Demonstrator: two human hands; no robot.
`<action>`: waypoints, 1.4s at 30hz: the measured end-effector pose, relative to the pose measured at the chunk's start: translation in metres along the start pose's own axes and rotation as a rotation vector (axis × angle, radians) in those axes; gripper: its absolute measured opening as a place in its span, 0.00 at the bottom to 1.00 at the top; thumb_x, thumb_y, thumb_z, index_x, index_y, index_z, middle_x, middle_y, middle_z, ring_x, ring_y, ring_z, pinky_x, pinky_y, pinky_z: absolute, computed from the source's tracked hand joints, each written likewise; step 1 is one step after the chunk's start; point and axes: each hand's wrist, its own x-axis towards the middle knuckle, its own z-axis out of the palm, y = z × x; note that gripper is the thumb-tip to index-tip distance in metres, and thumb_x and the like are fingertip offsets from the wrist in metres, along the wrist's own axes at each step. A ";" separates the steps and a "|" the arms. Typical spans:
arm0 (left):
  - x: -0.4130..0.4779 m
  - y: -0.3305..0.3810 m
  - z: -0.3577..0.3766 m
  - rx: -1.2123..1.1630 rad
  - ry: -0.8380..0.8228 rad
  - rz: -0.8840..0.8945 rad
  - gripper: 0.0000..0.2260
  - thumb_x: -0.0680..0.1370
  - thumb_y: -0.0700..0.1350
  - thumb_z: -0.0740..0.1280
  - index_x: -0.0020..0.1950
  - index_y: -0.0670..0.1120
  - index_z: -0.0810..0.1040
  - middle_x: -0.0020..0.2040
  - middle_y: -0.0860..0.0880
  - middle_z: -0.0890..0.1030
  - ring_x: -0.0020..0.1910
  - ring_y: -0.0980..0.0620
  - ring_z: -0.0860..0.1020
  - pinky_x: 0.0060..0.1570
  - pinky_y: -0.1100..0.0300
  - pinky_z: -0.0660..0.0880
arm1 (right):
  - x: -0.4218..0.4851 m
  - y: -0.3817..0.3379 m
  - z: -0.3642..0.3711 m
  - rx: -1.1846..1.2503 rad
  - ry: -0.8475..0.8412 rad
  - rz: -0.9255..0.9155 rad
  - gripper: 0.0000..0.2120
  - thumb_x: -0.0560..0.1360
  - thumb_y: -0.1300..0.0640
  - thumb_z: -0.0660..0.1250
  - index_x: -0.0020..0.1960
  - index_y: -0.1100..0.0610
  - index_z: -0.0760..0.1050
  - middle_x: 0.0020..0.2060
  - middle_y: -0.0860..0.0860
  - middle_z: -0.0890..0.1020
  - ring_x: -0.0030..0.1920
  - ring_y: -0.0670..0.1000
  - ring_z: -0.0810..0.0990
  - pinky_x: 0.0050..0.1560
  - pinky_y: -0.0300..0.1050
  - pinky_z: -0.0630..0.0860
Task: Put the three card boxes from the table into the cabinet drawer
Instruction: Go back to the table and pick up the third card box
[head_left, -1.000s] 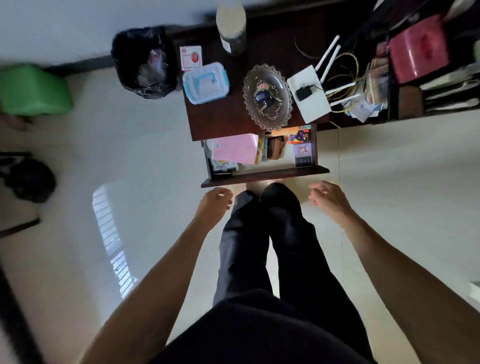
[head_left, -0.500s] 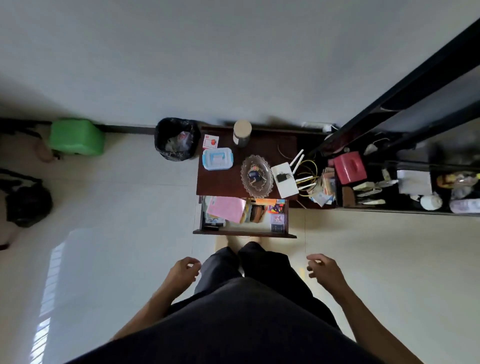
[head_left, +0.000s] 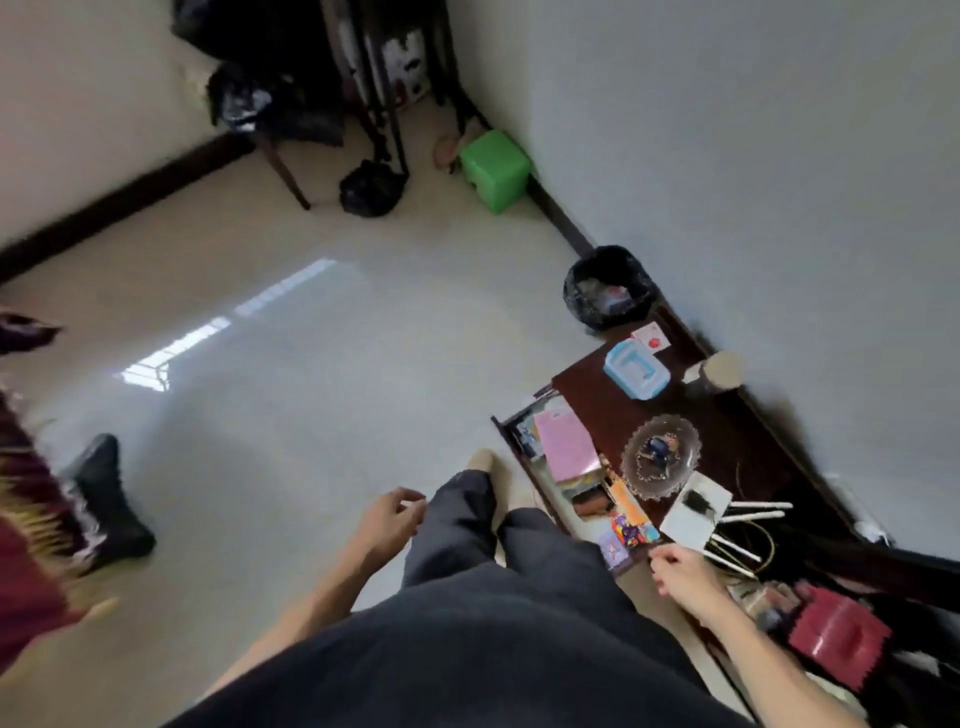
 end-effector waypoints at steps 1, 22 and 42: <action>-0.013 -0.022 0.003 -0.076 0.036 -0.050 0.06 0.79 0.44 0.64 0.54 0.46 0.78 0.39 0.50 0.82 0.35 0.54 0.81 0.37 0.60 0.75 | 0.006 -0.012 -0.002 -0.069 -0.012 -0.032 0.09 0.80 0.60 0.64 0.54 0.59 0.82 0.44 0.59 0.86 0.43 0.57 0.83 0.56 0.60 0.81; -0.264 -0.391 0.094 -1.200 0.491 -0.751 0.10 0.79 0.41 0.61 0.41 0.43 0.79 0.38 0.47 0.80 0.37 0.50 0.76 0.37 0.60 0.67 | -0.161 -0.286 0.374 -1.031 -0.432 -0.790 0.12 0.80 0.60 0.62 0.60 0.57 0.80 0.44 0.57 0.84 0.36 0.51 0.81 0.37 0.42 0.72; -0.302 -0.566 -0.101 -1.534 0.764 -0.841 0.06 0.79 0.48 0.62 0.49 0.50 0.78 0.42 0.50 0.82 0.35 0.54 0.79 0.35 0.65 0.72 | -0.261 -0.379 0.713 -1.501 -0.513 -0.810 0.08 0.79 0.66 0.64 0.52 0.64 0.82 0.48 0.62 0.86 0.45 0.56 0.81 0.49 0.49 0.77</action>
